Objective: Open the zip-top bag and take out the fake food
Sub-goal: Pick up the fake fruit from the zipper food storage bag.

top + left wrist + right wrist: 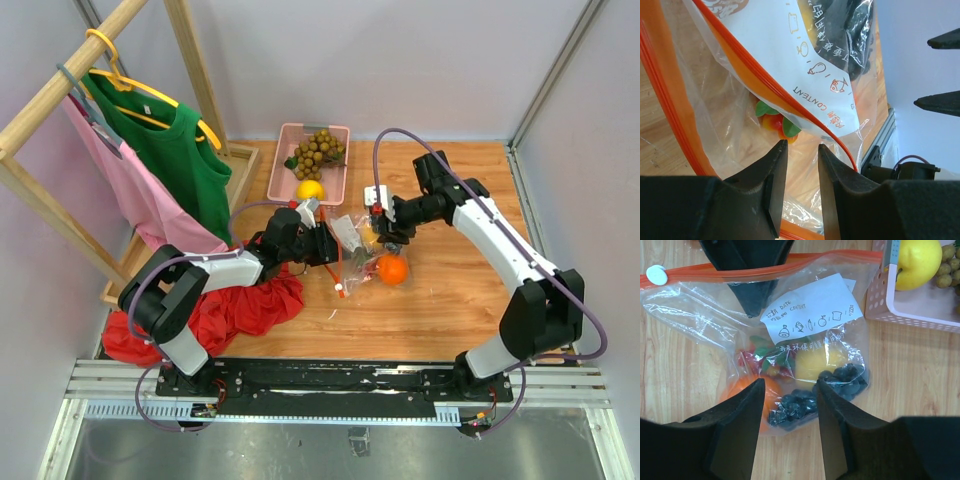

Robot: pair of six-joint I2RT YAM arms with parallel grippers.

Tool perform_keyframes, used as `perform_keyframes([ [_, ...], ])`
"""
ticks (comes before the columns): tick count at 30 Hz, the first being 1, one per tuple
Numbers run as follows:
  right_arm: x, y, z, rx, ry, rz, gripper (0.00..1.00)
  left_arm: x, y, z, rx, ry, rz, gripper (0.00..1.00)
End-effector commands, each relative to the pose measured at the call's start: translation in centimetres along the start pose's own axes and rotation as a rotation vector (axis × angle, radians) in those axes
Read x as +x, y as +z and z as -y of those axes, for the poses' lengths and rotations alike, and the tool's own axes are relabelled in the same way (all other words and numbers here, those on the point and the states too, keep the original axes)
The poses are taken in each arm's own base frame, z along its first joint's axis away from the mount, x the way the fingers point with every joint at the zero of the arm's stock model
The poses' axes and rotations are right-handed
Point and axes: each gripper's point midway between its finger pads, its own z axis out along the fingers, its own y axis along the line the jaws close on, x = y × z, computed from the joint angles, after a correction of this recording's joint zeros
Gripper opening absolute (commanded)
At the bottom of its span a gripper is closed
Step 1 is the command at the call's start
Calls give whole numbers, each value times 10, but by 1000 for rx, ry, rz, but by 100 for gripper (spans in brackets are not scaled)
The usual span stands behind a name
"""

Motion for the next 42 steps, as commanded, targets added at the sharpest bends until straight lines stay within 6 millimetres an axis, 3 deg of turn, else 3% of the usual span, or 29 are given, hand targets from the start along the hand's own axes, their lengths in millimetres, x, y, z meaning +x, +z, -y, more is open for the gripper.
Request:
perform_keyframes([
  [1,5,-10,24,78,101,-13,49,-2,2,5,34,-13,15,35],
  [8,13,-14,40,144,262,-54,54,1,4,4,39,-28,12,35],
  [17,24,-10,44,177,458,-93,57,4,3,3,38,-47,20,35],
  [21,30,-8,46,209,526,-100,64,4,3,3,35,-52,23,35],
  [26,40,-5,61,291,660,-118,68,3,0,2,30,-58,37,35],
  [33,56,11,65,326,903,-148,67,7,-1,-3,15,-74,35,35],
  [42,73,21,57,351,947,-212,59,5,1,-5,4,-90,40,36],
])
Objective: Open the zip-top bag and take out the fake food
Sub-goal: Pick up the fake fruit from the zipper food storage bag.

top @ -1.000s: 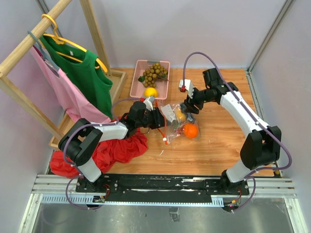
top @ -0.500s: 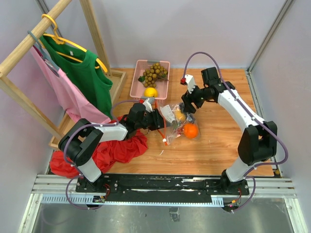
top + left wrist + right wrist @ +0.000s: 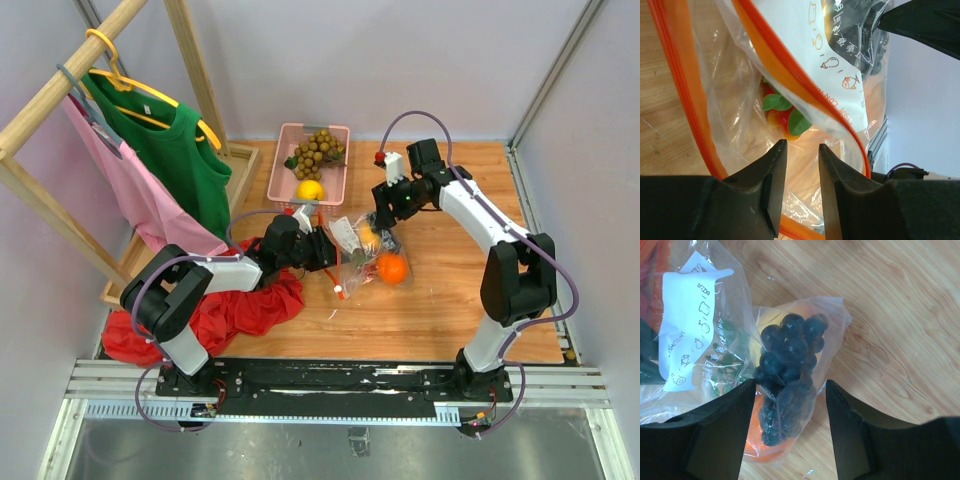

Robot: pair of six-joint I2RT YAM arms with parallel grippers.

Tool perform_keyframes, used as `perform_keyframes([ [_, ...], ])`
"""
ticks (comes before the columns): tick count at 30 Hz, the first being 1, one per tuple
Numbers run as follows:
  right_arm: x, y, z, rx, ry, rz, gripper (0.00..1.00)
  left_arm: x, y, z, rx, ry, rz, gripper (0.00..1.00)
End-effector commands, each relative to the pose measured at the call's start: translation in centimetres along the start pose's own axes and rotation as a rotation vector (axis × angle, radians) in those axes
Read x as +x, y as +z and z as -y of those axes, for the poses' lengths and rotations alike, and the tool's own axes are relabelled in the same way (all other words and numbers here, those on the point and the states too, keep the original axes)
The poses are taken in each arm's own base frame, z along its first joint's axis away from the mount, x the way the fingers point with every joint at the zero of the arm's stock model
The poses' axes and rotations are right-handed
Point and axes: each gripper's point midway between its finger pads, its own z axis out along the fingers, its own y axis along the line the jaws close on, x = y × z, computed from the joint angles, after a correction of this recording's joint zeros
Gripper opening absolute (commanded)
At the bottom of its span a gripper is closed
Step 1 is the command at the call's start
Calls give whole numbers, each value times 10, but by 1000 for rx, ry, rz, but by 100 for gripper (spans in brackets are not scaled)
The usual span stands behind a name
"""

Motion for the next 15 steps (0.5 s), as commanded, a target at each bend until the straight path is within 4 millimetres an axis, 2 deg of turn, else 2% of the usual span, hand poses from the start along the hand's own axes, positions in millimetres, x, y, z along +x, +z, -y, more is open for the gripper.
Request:
perform_keyframes([
  [1,7,6,11,66,56,-25,55,-5,1,7,19,-1,22,36],
  [6,21,15,21,106,62,-76,37,-6,2,7,12,-6,23,39],
  [10,29,19,23,107,62,-101,27,-7,4,5,5,-13,20,43],
  [15,44,29,18,87,54,-149,22,-11,10,8,9,-11,16,46],
])
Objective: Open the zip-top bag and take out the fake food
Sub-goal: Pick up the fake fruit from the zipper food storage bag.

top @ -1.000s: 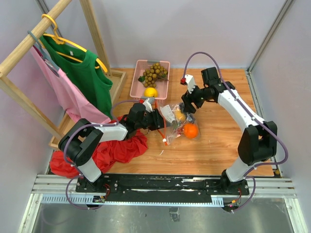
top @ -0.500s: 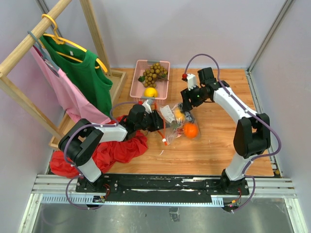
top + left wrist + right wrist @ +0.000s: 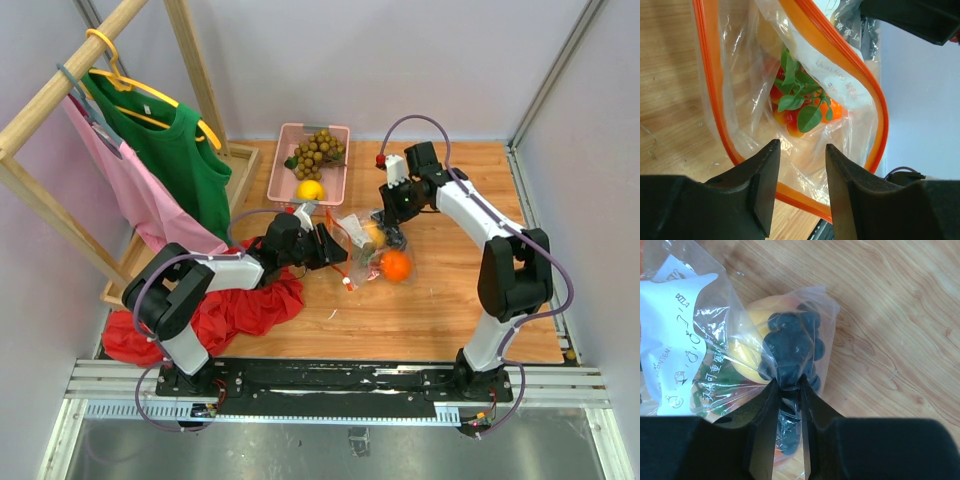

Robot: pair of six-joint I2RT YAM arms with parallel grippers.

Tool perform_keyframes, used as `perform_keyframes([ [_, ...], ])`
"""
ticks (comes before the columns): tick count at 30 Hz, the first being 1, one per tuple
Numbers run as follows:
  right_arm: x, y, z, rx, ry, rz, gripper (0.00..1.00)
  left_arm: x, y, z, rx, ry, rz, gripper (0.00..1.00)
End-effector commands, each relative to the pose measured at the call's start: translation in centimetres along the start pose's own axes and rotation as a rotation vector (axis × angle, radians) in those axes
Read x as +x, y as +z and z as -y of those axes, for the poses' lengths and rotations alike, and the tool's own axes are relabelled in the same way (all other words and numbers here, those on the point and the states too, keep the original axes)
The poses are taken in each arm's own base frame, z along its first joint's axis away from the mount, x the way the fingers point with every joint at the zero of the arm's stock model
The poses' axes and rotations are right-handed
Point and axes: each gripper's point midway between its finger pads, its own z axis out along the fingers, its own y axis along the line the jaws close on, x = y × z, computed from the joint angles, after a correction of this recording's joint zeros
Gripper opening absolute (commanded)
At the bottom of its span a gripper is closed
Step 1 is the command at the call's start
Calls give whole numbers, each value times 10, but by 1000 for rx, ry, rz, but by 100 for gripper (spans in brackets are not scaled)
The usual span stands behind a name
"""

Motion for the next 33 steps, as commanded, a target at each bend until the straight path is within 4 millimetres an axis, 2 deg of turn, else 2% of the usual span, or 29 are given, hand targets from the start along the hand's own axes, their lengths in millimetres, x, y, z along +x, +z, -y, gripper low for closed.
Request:
perform_keyframes([
  [1,35,20,-3,-4,7,-117,22,-8,9,8,14,4,9,46],
  [8,46,26,-18,-59,11,-143,23,-7,18,1,-16,-18,-7,48],
  [15,42,17,-39,-159,34,-108,22,-9,20,-7,-60,-20,-3,52],
  [19,40,12,-49,-200,44,-83,21,-11,19,-2,-53,-4,-2,59],
  [22,38,10,-54,-223,49,-65,21,-11,16,2,-46,13,-1,61],
  [25,36,8,-60,-247,54,-47,21,-8,17,2,-56,17,-15,61],
  [29,32,6,-63,-259,54,-27,21,-4,23,-11,-146,33,-44,61],
  [33,34,7,-64,-261,55,-28,21,-3,28,-17,-190,49,-63,57],
])
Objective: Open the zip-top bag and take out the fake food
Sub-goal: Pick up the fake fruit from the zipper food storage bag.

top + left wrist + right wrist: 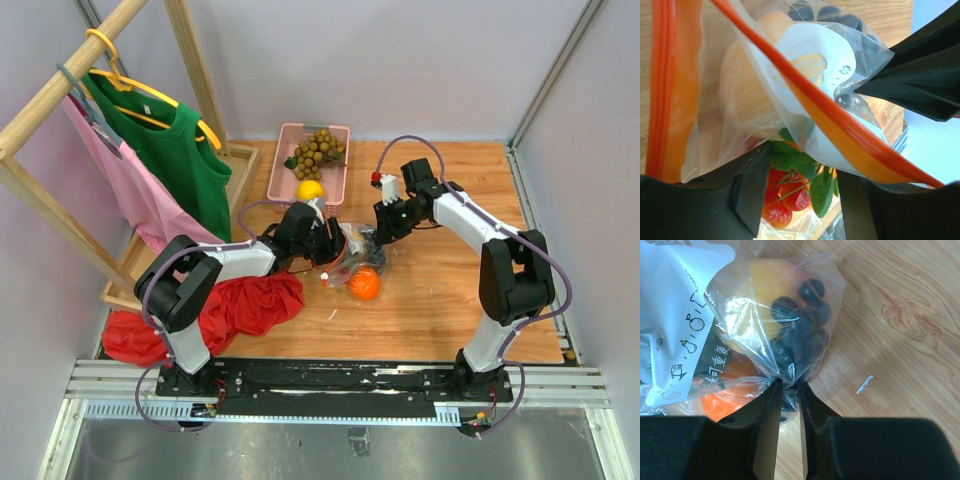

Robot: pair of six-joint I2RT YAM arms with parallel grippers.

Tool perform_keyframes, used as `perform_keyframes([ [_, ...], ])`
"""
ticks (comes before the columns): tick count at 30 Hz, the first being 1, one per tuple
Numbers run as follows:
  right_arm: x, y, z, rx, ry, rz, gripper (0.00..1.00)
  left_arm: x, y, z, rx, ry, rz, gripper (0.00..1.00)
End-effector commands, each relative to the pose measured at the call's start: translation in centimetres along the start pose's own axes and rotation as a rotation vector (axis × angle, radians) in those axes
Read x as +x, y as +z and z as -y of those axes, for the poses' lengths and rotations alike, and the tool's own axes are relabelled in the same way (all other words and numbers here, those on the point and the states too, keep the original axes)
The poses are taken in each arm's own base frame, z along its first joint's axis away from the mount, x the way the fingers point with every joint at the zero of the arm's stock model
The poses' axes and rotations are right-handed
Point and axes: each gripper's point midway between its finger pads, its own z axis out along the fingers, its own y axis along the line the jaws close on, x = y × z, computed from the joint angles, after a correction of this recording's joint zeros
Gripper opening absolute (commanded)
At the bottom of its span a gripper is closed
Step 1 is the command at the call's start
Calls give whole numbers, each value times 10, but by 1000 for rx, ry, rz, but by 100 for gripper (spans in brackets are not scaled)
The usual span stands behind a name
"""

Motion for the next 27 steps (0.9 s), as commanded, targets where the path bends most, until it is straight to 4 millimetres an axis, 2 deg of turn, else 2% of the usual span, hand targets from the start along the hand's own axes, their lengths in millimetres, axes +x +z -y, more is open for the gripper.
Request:
perform_keyframes([
  [1,-1,-1,-19,-56,5,15,21,1,9,-7,-59,37,-19,54],
  [3,0,-1,-19,-55,4,13,21,0,10,-2,-42,39,-22,43],
  [6,1,-2,-16,-40,-3,12,21,-3,10,4,-27,46,-19,19],
  [9,1,-5,-14,-19,-19,16,20,-10,2,11,-25,60,6,5],
  [12,0,-9,-13,-2,-40,25,19,-19,-9,21,-15,78,48,0],
  [18,-1,-16,-7,45,-75,38,16,-29,-35,38,43,78,133,0],
  [27,2,-19,-2,78,-95,39,15,-21,-61,29,26,68,168,0],
])
